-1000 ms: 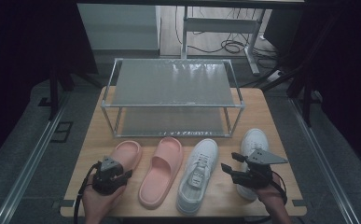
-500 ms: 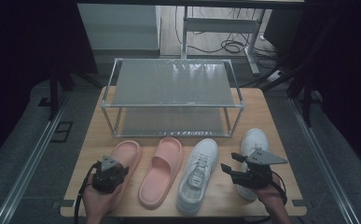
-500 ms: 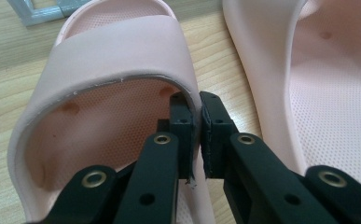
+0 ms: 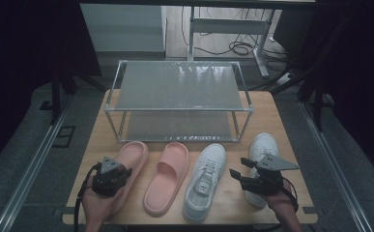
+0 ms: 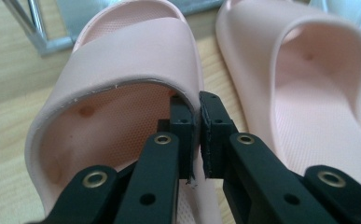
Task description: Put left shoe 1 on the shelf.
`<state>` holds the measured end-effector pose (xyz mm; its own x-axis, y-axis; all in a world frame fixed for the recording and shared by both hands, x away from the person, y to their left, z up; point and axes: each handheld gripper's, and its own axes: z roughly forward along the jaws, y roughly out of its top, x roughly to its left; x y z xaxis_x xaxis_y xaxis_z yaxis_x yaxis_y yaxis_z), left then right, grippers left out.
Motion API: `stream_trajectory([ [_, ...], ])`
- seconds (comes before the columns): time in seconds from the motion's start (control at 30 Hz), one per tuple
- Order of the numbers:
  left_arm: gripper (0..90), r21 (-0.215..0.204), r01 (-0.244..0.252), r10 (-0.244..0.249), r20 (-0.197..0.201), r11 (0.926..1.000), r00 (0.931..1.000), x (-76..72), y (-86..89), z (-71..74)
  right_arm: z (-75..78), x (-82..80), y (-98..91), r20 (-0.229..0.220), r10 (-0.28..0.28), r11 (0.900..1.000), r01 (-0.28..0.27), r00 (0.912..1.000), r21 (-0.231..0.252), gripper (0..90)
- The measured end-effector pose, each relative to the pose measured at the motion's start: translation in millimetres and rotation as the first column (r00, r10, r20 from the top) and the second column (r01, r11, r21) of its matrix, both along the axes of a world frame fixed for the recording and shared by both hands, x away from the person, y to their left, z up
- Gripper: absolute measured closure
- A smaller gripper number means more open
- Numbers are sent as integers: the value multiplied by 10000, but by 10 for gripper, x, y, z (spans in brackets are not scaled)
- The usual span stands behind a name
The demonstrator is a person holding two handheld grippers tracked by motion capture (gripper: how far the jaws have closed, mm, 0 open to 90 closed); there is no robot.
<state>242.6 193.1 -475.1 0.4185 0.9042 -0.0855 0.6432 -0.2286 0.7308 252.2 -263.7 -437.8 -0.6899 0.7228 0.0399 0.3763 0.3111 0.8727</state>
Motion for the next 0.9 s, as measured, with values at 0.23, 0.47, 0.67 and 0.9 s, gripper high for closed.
stream_trajectory([
  [0.23, 856, 177, 212, -219, 371, 9996, 9991, 150, -80, 165, -1, 2, -3, 9, -26, 10000, 26, 10000, 2, 403],
  [0.47, 856, 367, 383, -405, 611, 9986, 9973, 362, -187, 284, 2, 5, -17, 28, -44, 10000, 44, 10000, 33, 403],
  [0.67, 856, 589, 487, -523, 607, 9971, 9968, 612, -271, 287, -7, 14, -25, 4, -78, 10000, 78, 10000, 57, 403],
  [0.9, 855, 1412, 412, -503, 614, 9891, 9968, 976, -425, 176, -14, 23, -33, -66, -72, 10000, 73, 10000, 34, 403],
])
